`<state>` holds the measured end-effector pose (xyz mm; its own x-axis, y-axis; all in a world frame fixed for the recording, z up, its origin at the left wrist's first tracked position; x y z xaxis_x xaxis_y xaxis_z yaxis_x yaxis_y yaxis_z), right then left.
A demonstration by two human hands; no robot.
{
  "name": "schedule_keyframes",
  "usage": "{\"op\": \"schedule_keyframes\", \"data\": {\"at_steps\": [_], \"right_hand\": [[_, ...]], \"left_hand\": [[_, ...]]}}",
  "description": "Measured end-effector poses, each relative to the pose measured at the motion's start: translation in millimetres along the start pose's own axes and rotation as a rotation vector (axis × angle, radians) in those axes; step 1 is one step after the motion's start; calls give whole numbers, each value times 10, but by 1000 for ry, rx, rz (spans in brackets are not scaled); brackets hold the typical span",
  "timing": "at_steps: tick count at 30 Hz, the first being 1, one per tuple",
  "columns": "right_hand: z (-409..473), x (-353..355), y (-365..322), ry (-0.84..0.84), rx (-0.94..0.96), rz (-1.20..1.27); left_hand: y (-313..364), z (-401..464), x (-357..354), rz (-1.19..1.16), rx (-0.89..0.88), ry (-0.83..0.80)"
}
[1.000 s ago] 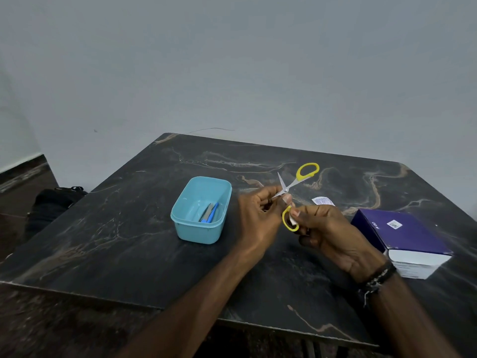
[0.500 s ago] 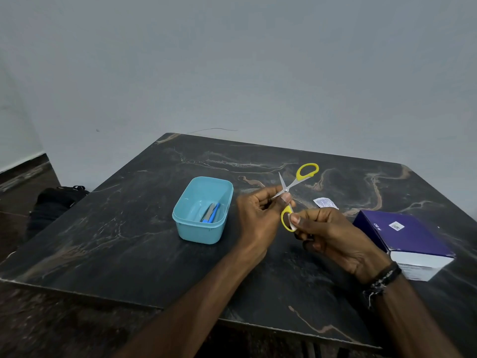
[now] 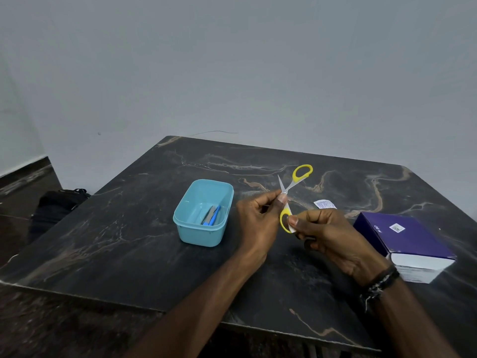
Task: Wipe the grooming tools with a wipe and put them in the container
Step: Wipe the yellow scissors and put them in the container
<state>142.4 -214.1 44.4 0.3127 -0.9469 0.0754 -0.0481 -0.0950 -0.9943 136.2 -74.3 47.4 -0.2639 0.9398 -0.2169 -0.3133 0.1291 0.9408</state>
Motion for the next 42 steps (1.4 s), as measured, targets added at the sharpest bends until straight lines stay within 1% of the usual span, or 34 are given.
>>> {"op": "schedule_keyframes", "data": {"at_steps": [2, 6, 11, 15, 17, 23, 29, 34, 39, 42], "right_hand": [[17, 29, -15, 60, 32, 25], [23, 55, -36, 120, 73, 38], [5, 37, -42, 76, 56, 17], [18, 60, -46, 131, 108, 62], [21, 56, -51, 147, 124, 82], [24, 88, -24, 146, 79, 37], [26, 157, -41, 224, 144, 91], [22, 130, -40, 178, 127, 107], [45, 182, -21, 237, 132, 242], [52, 214, 1, 256, 120, 259]], "left_hand": [[-19, 7, -16, 40, -18, -18], [-11, -18, -61, 110, -59, -51], [-37, -4, -34, 134, -90, -12], [-83, -9, -89, 159, -98, -65], [-95, -2, -101, 165, -100, -65], [-95, 17, -49, 149, -80, -16], [-11, -50, -122, 177, -77, -104], [26, -56, -116, 161, -70, -101], [8, -107, -174, 122, -8, -167], [13, -120, -188, 99, 18, -177]]}}
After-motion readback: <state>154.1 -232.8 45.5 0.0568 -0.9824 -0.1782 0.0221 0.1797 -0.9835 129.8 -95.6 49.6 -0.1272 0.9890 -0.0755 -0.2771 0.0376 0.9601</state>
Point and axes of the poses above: each hand's wrist, its own z-axis towards the middle knuckle, its own x-axis out of the back of the hand, y = z × x, the point moved 7 cm from there along z, towards the middle knuckle, and after that the axes turned 1 degree about z, right-handed, at the moved point
